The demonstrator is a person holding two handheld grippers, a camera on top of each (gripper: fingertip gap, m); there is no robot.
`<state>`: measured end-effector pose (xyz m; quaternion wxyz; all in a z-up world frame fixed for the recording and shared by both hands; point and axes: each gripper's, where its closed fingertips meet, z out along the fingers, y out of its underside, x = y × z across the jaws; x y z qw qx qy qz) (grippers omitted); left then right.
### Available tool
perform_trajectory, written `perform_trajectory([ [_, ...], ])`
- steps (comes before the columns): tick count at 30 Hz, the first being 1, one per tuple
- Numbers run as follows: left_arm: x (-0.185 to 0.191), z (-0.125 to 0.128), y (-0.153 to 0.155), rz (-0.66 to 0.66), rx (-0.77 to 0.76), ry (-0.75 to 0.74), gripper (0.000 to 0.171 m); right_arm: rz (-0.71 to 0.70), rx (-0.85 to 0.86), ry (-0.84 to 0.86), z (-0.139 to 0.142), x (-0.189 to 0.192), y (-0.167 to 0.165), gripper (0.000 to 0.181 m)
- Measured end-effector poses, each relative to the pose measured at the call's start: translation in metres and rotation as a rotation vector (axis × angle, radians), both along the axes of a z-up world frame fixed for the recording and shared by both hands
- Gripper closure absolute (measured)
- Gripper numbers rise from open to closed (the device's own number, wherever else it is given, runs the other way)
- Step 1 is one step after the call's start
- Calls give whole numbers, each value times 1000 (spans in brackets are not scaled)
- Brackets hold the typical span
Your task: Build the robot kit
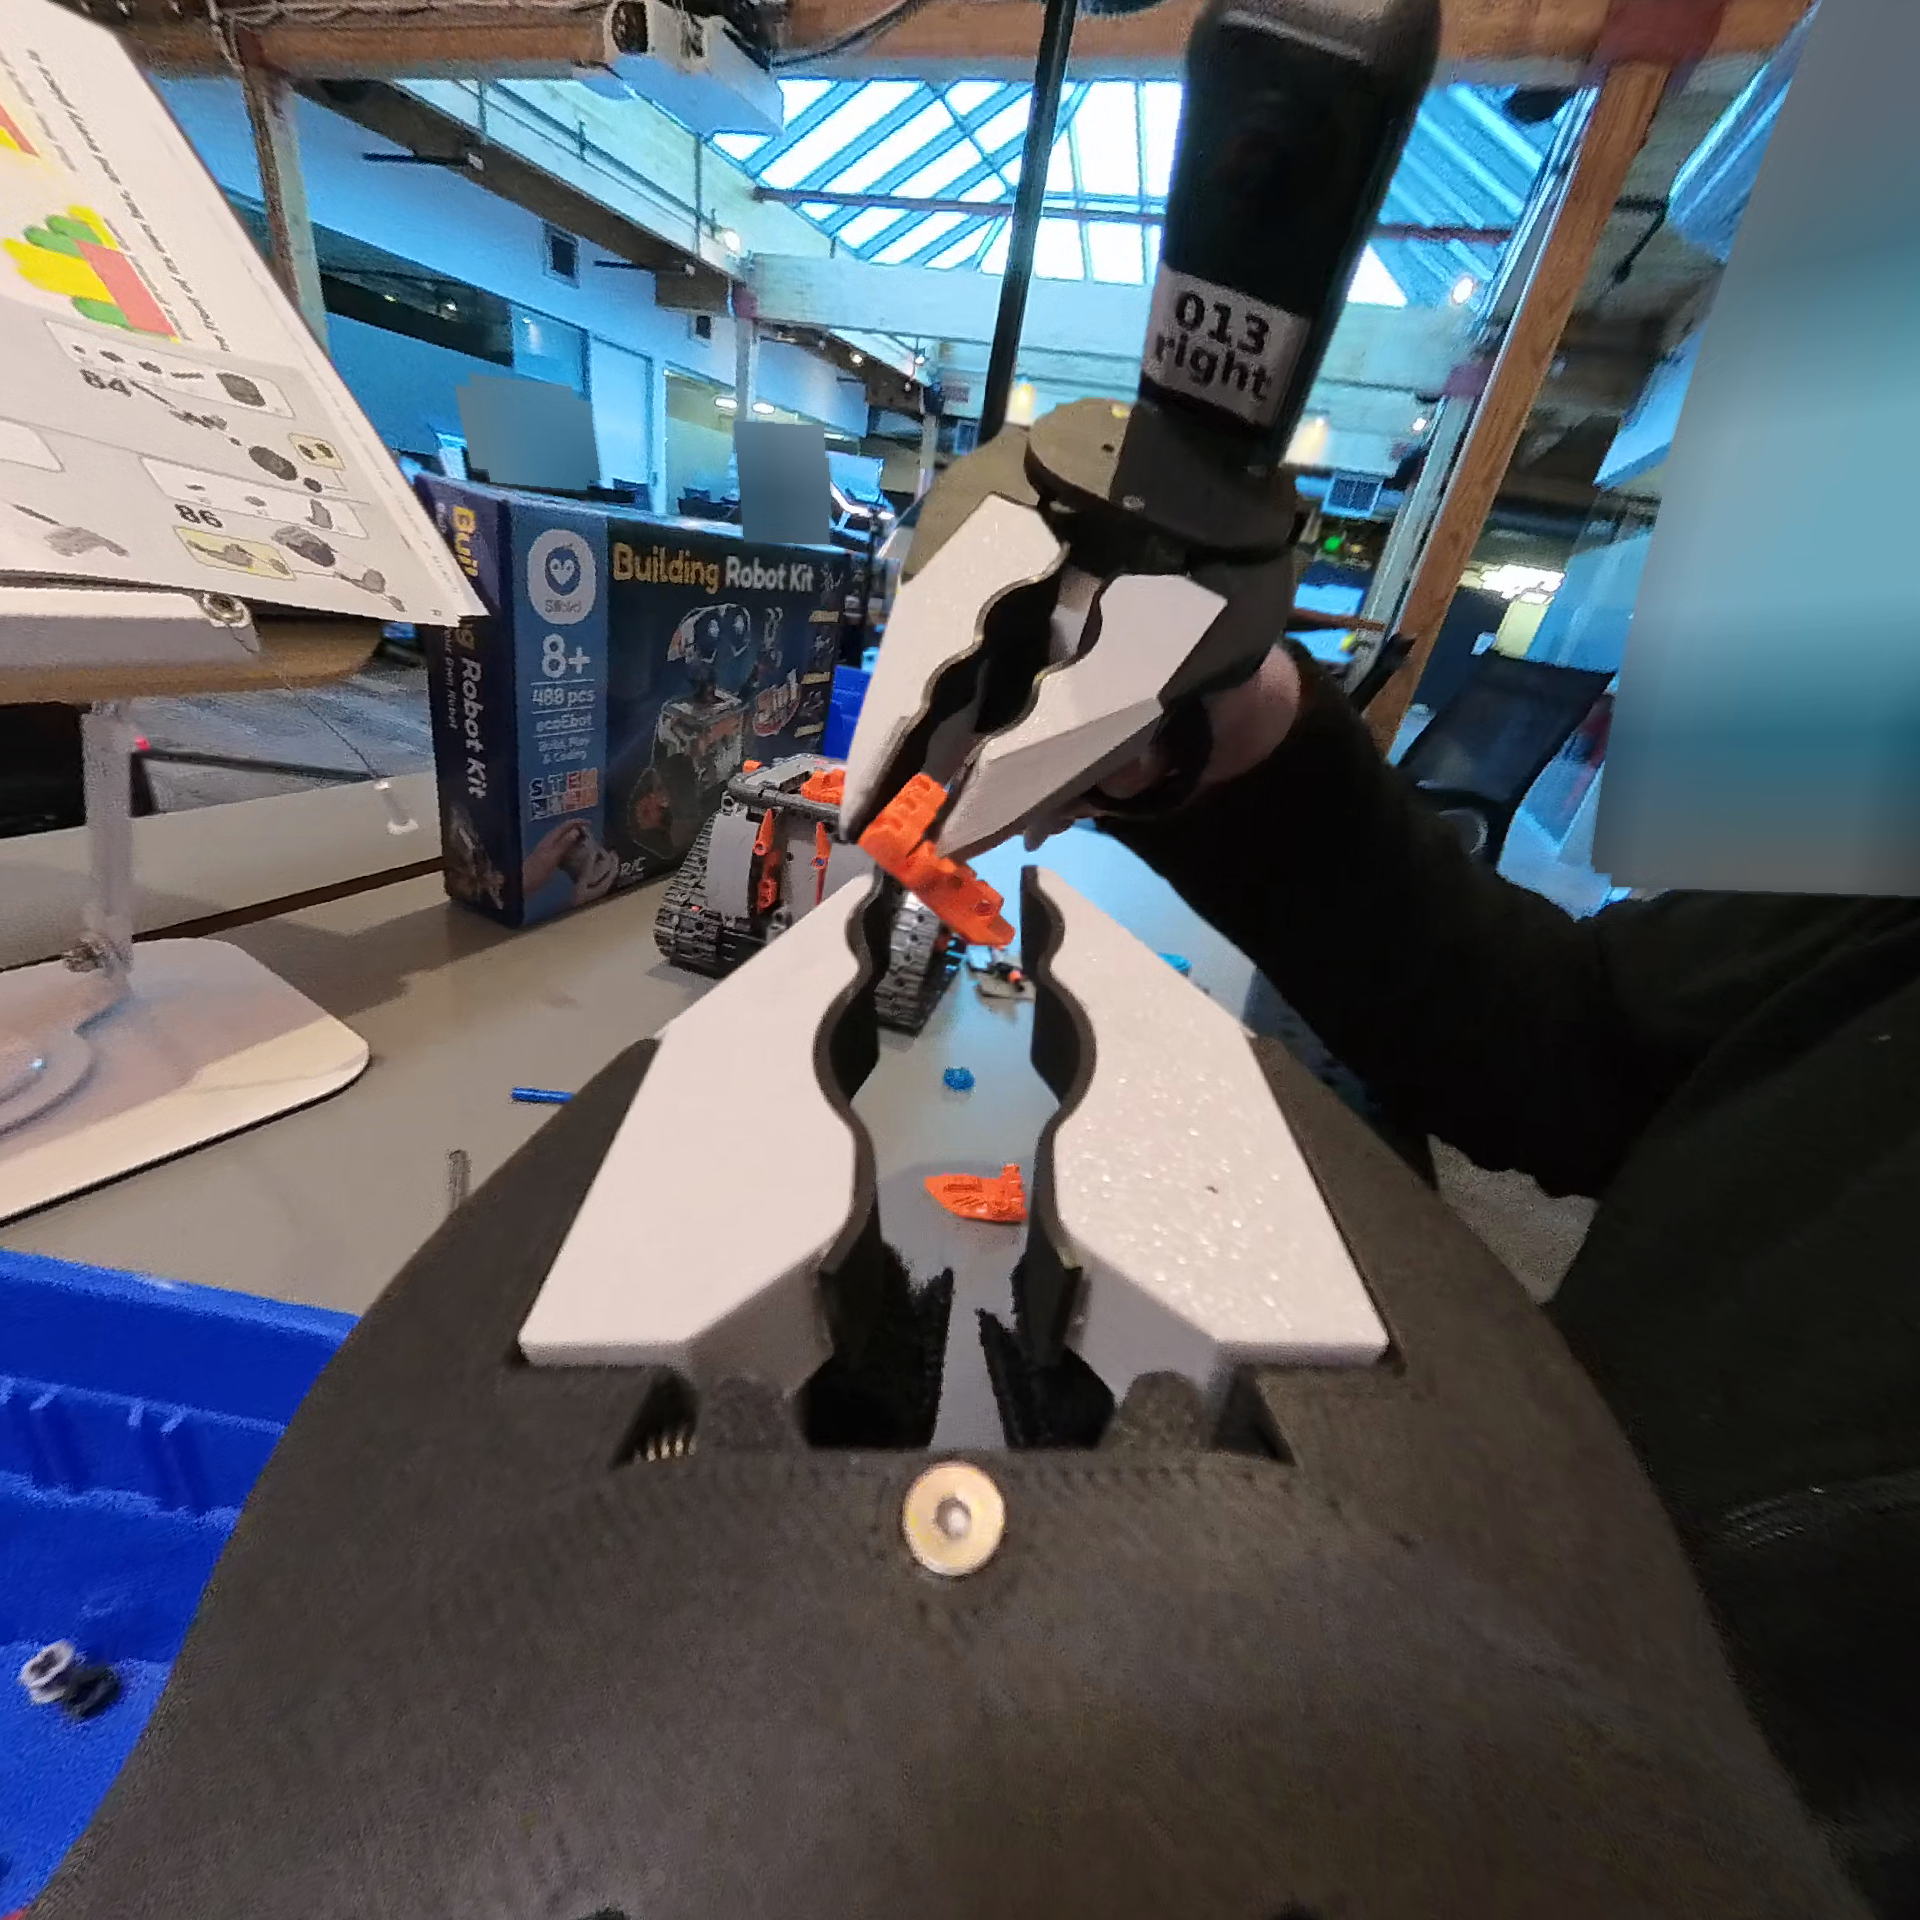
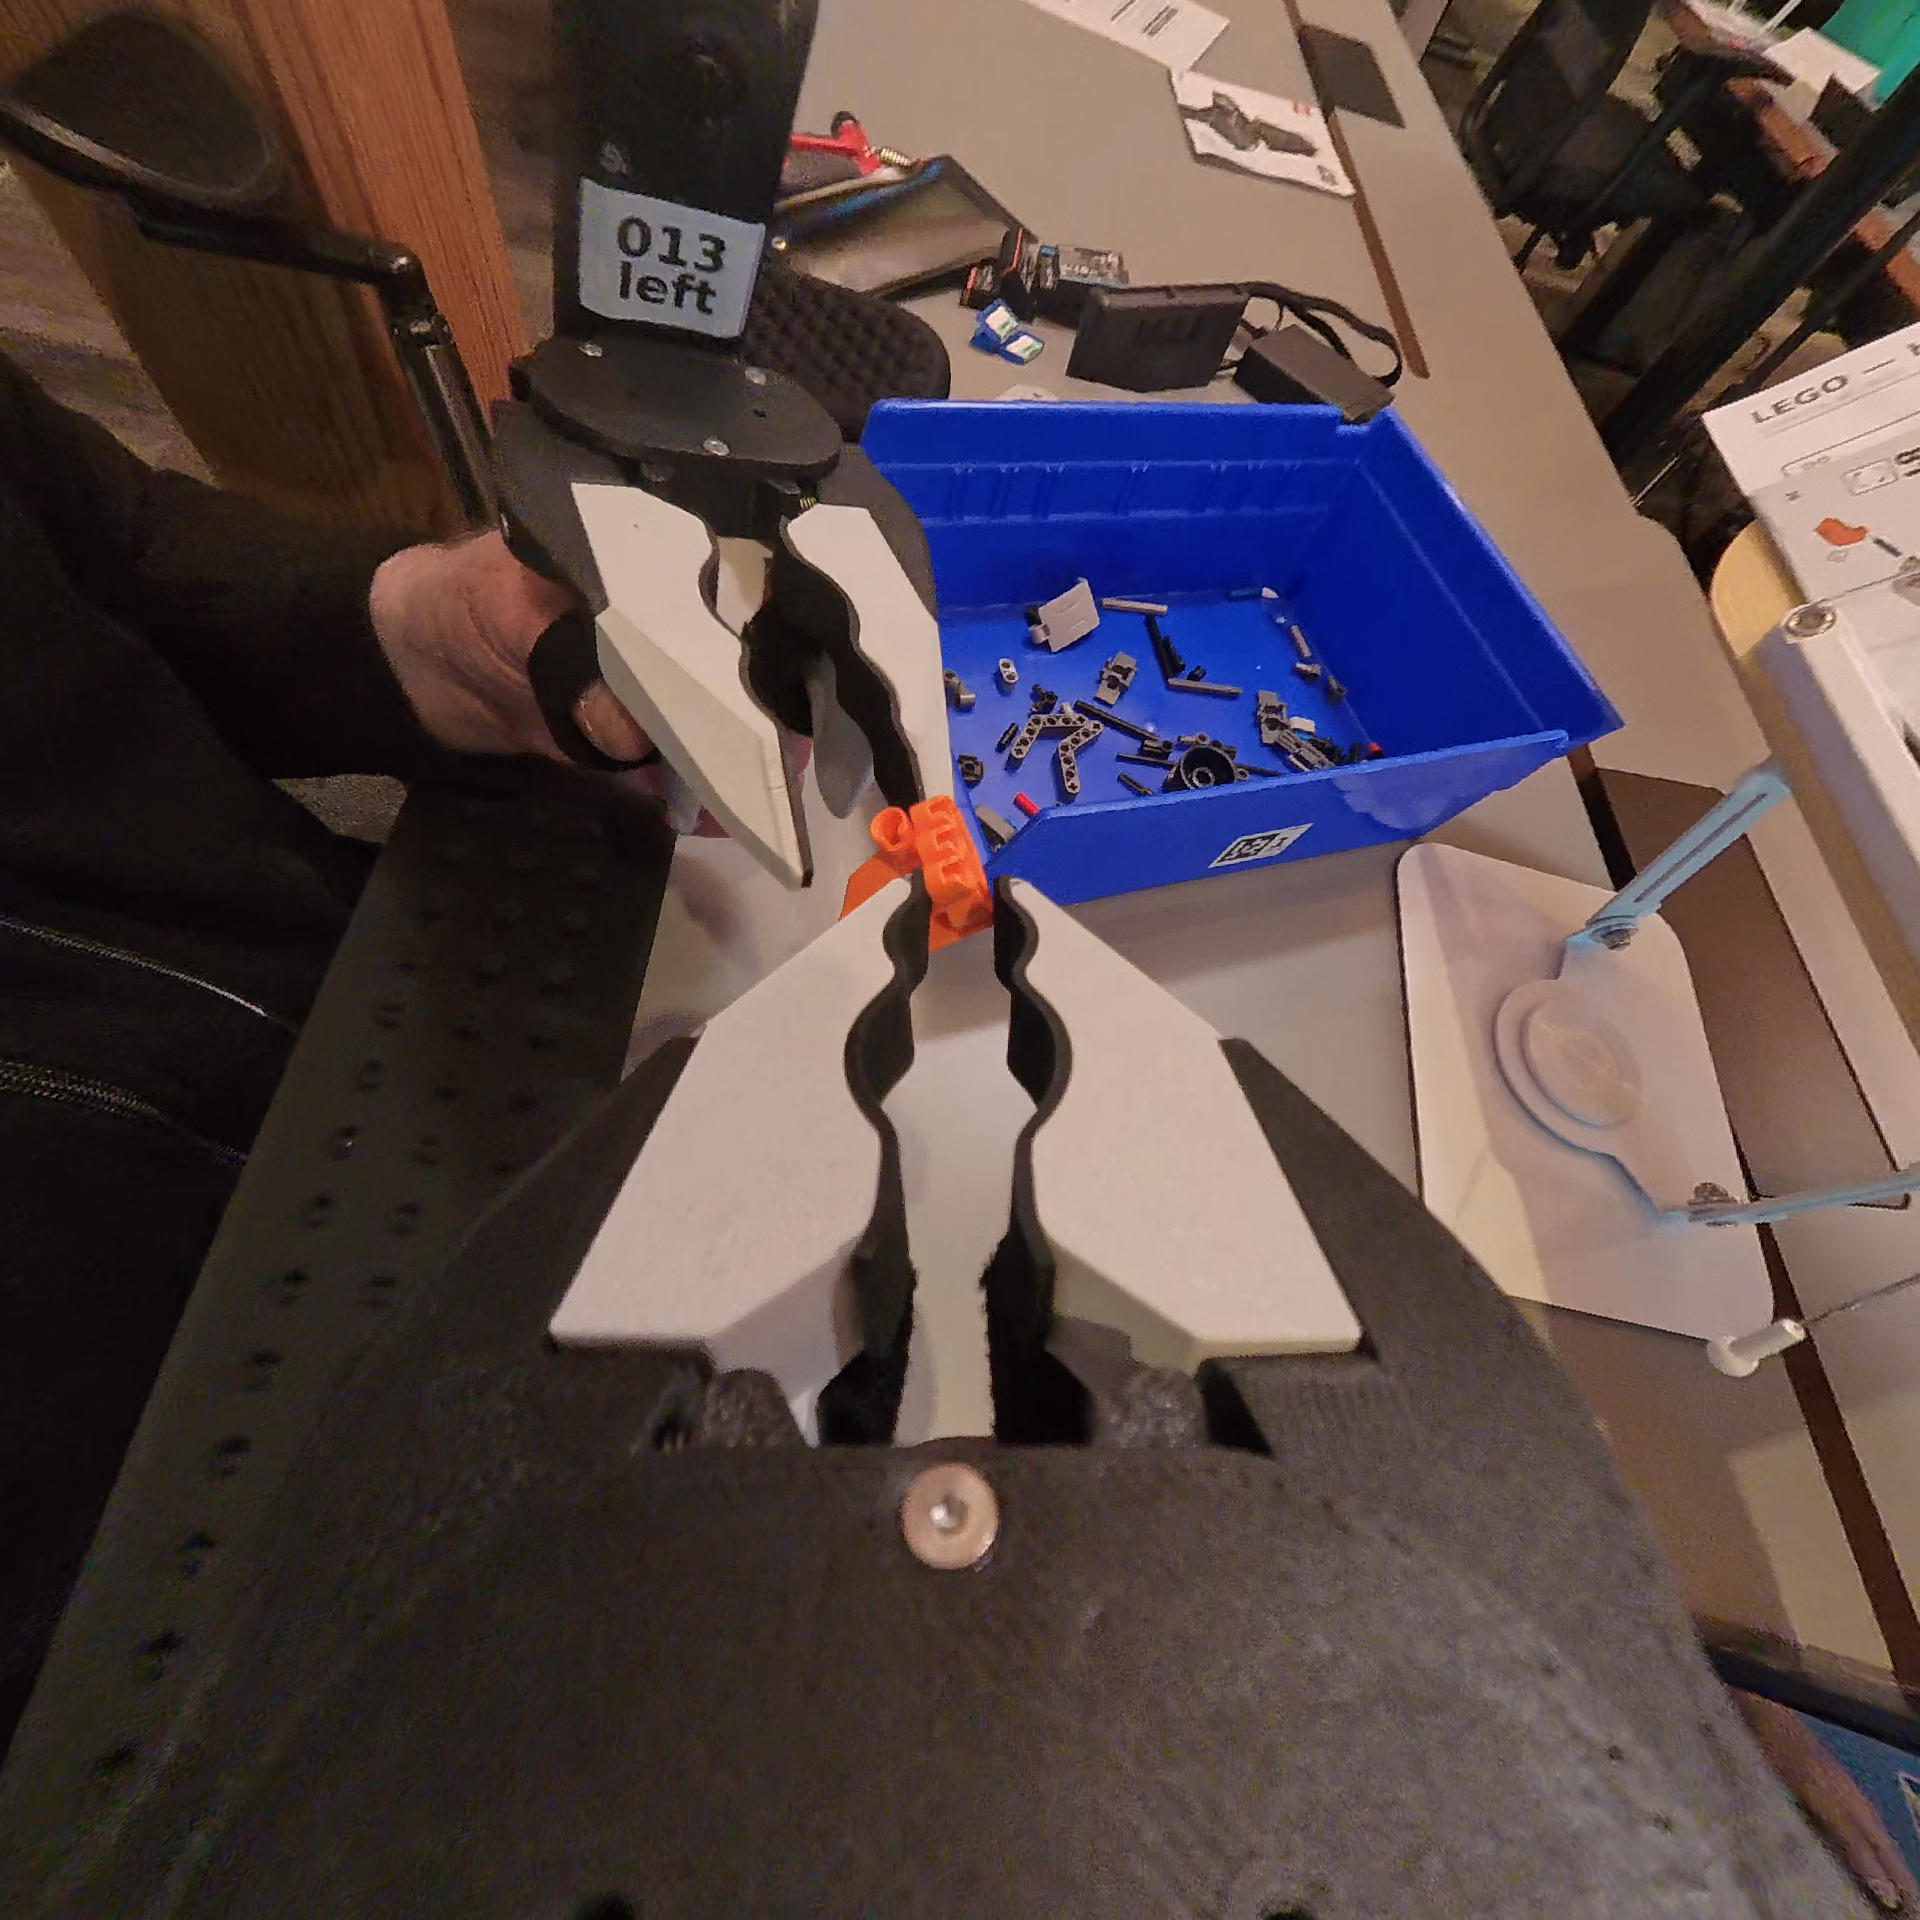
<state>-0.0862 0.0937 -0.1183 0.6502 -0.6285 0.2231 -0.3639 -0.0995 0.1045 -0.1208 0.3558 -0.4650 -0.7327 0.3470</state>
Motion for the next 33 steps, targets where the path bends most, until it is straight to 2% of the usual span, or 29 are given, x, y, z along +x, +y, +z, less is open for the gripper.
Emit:
perform_trajectory([
  [5, 0, -7, 5, 33, -22, 32, 158, 15, -4, -21, -5, -1, -1, 172],
  [10, 0, -4, 5, -4, -44, -76, 165, 25, -25, 24, 2, -3, -2, 171],
  [15, -26, 10, 10, 94, -15, -200, 168, -51, -105, 138, 21, -4, 9, 155],
  [21, -41, 21, 12, 203, 34, -257, 168, -59, -132, 159, 15, -12, 1, 152],
  [25, -41, 23, 13, 252, 59, -238, 168, -86, -125, 186, 10, -25, -7, 156],
  [28, -39, 25, 12, 263, 78, -227, 168, -92, -202, 246, 17, -29, -8, 172],
  [33, -38, 25, 12, 273, 91, -217, 168, -68, -314, 281, 21, -28, -8, 176],
])
